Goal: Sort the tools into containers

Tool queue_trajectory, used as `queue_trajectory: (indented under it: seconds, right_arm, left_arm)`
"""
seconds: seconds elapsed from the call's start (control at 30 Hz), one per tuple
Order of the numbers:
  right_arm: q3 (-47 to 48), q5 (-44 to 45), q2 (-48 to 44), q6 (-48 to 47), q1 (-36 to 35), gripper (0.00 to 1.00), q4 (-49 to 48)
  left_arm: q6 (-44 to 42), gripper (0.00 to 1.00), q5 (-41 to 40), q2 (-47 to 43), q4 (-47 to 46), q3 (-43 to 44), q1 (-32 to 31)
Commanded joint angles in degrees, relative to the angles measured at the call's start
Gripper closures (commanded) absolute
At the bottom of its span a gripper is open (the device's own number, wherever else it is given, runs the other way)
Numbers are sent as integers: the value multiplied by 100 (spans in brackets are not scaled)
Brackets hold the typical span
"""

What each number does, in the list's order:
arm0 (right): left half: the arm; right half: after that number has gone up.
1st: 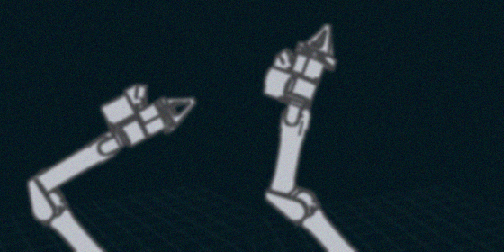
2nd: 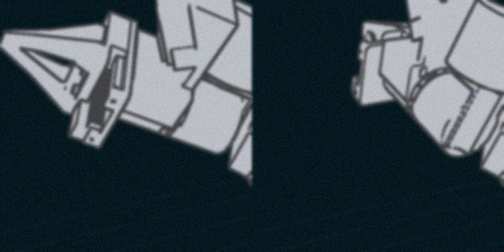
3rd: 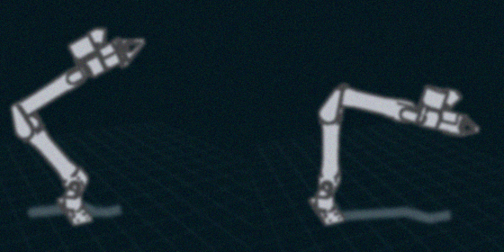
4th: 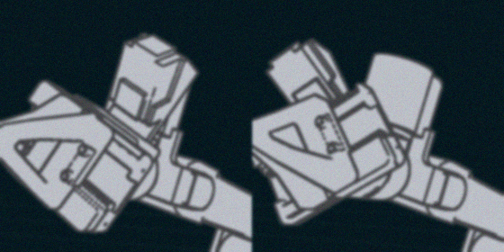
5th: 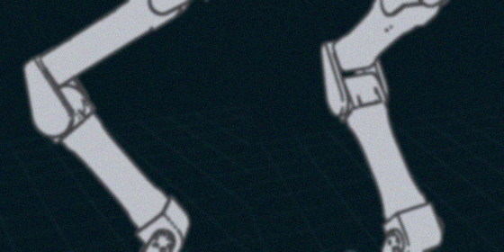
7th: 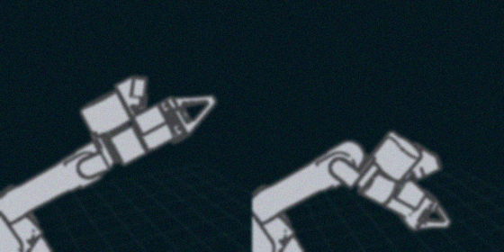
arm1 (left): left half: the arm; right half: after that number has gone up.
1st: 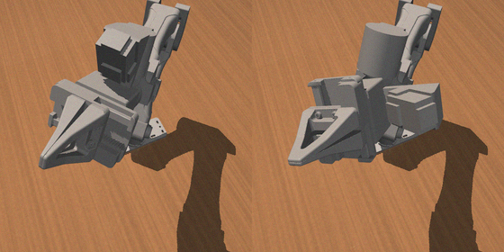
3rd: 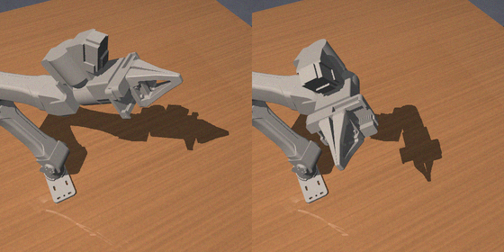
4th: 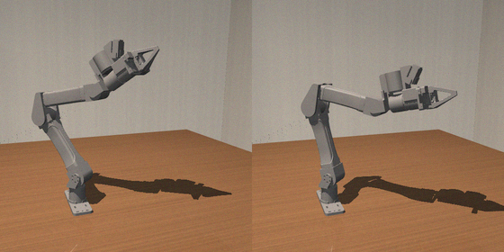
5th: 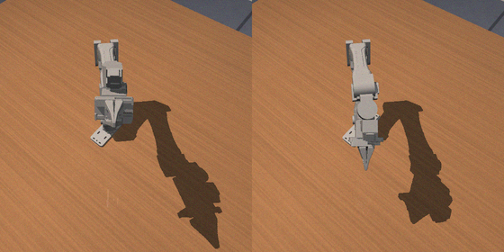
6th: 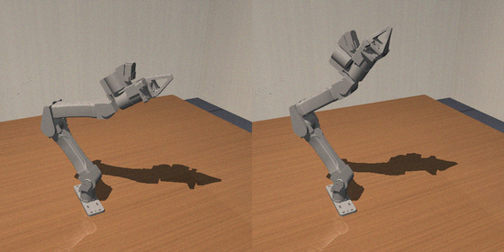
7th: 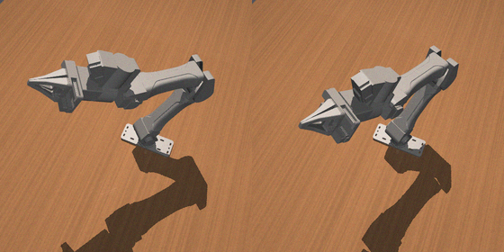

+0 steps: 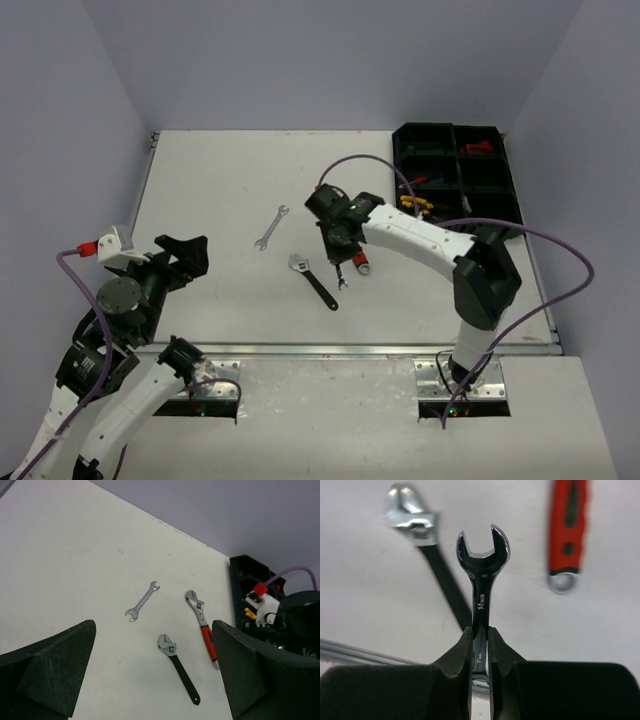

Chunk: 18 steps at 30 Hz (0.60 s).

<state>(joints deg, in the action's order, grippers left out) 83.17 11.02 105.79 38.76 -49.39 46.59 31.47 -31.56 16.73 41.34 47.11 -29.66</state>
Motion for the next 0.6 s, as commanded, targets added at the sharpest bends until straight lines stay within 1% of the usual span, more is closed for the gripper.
queue_trajectory:
  seconds: [0.0,0.1,0.17,0.23,0.4,0.43,0.5,0.57]
  right_arm:
    - [-353,506,-1031,27,1272,100,-28]
    - [-729,393,-1445,-35,2277,100,-106]
    - [-751,393,-1668,-109,3025,100,-115]
    - [-715,349,-1735,-183,3380,100,-115]
    - [-432,237,-1655,-292,4815,100,-106]
    - [-397,234,-1610,-305,4902,100,-106]
    - [-317,222,-1497,-341,5398,100,-111]
    - [-155,134,-1329,-442,5559,100,-131]
  left_arm:
    - [-123,0,80,76,-276,0,13]
    - [-124,0,80,58,-276,8,13]
    - [-128,0,92,50,-288,-3,14]
    - [-150,0,114,50,-310,-17,21]
    - [-177,0,166,126,-313,-1,13]
    - [-177,0,167,129,-311,0,13]
    - [-182,0,177,91,-321,-14,13]
    - [-189,0,191,58,-338,-21,13]
